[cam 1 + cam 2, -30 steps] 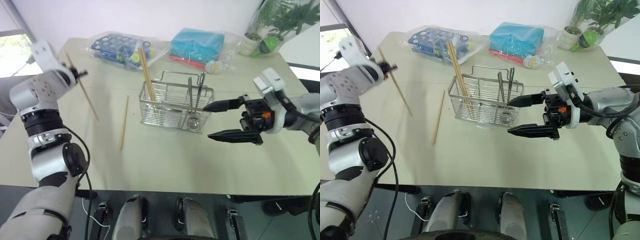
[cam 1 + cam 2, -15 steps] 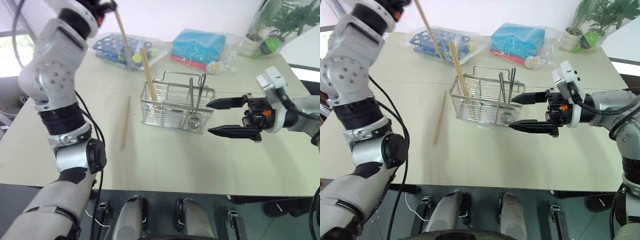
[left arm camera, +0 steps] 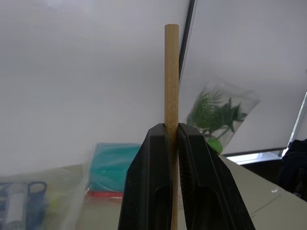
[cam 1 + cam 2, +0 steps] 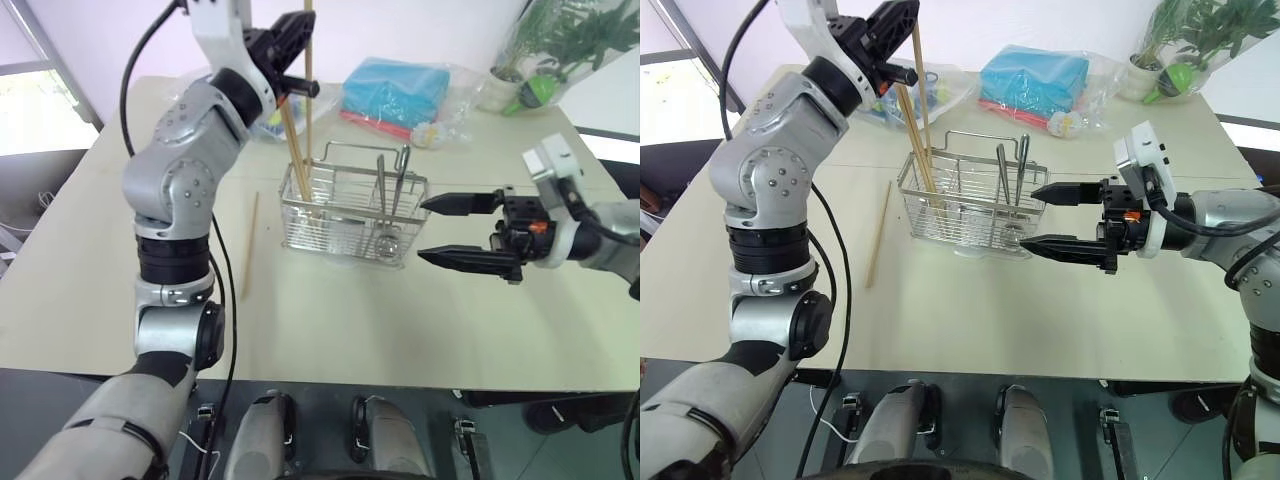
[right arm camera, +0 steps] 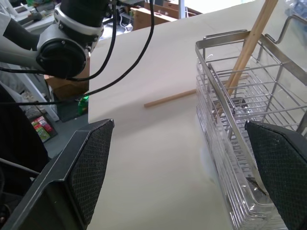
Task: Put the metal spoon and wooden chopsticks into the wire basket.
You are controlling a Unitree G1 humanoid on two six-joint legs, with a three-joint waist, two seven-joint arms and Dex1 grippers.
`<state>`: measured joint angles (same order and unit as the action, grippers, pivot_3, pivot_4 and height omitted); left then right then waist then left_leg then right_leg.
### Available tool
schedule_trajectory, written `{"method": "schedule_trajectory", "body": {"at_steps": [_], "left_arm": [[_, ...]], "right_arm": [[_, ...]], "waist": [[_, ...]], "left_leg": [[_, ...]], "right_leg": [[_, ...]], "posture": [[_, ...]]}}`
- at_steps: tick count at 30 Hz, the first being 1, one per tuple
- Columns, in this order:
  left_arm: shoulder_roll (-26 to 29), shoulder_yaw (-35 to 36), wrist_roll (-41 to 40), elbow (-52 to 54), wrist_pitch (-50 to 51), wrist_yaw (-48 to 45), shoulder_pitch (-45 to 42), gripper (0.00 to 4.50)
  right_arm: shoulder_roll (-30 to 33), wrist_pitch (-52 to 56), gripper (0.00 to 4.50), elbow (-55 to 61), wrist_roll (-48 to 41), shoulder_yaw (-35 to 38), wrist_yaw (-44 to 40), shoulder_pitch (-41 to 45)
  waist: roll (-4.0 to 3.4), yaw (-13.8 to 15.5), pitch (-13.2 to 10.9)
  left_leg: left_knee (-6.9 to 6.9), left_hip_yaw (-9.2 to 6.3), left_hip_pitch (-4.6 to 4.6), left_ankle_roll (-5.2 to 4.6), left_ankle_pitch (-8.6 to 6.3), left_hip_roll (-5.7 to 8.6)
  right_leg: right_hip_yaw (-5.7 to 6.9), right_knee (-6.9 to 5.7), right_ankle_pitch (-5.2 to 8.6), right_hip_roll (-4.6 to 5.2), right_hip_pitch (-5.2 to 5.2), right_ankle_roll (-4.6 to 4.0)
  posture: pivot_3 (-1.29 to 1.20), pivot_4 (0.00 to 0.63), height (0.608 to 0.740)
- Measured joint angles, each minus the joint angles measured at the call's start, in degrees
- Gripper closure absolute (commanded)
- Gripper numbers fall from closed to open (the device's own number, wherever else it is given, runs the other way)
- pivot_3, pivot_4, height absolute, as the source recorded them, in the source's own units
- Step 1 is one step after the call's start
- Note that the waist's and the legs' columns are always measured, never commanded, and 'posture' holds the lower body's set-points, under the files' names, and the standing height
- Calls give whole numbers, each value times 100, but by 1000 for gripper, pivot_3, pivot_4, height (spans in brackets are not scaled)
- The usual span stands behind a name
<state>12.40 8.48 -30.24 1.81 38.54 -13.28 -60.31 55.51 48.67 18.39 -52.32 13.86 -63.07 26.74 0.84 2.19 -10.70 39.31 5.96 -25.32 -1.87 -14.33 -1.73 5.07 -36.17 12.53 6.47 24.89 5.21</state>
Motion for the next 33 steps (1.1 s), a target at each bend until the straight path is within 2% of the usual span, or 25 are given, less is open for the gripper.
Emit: {"method": "schedule_trajectory", "body": {"at_steps": [4, 7, 14, 20, 27, 29, 31, 33], "left_arm": [[-23, -115, 15, 16, 34, -147, 267, 4466], [-197, -117, -3, 16, 98, -132, 587, 3430], [-397, -77, -83, 129, 205, 16, 722, 31], [-84, 64, -280, 431, 644, 201, 523, 31], [588, 1210, -921, 282, 1408, 932, -965, 31], [919, 1406, -864, -5, 1810, 1310, -1233, 31], [1261, 1455, -620, -418, 2565, 1768, -1290, 31], [1364, 1592, -296, -959, 3567, 2278, -1179, 31]], "right_arm": [[0, 17, 0, -3, -77, 52, 66, 3], [0, 18, 0, -28, -80, 52, 83, 44], [-31, 17, 0, -157, -78, 18, 92, 139], [-45, -11, 0, -329, -31, -83, 63, 283], [-69, -83, 0, -485, 67, -285, -37, 365], [-69, -147, 0, -524, 165, -349, -95, 400], [-63, -226, 0, -556, 264, -418, -187, 411], [-63, -341, 0, -640, 427, -498, -277, 423]], "waist": [[-1, 1, 0], [-1, 3, 0], [0, 0, 0], [0, -4, 0], [0, -6, 0], [-3, -7, 1], [-5, -11, 3], [-3, -4, 2]], "left_leg": [[0, -1, 1, -1, 0, 0], [1, -1, 0, -1, 0, 0], [3, -3, -1, -2, -1, 0], [3, -4, -1, -2, -1, -2], [3, -4, 0, -2, -1, -2], [2, -3, 4, -1, -1, -1], [1, -3, 7, 2, 2, -1], [2, -4, 7, 6, 4, -1]], "right_leg": [[0, 0, 0, 0, -1, 0], [0, 0, 0, 0, -1, 0], [0, 0, 0, 0, 0, 0], [0, -2, 0, -2, 0, 0], [0, -1, 0, -2, 0, 1], [0, -3, 1, -3, -2, 2], [0, -6, 2, -4, -5, 3], [0, -6, 2, -4, -5, 4]], "posture": [[0, 150, 715], [0, 150, 715], [0, 150, 715], [0, 150, 715], [0, 150, 715], [0, 150, 715], [0, 150, 715], [0, 150, 715]]}}
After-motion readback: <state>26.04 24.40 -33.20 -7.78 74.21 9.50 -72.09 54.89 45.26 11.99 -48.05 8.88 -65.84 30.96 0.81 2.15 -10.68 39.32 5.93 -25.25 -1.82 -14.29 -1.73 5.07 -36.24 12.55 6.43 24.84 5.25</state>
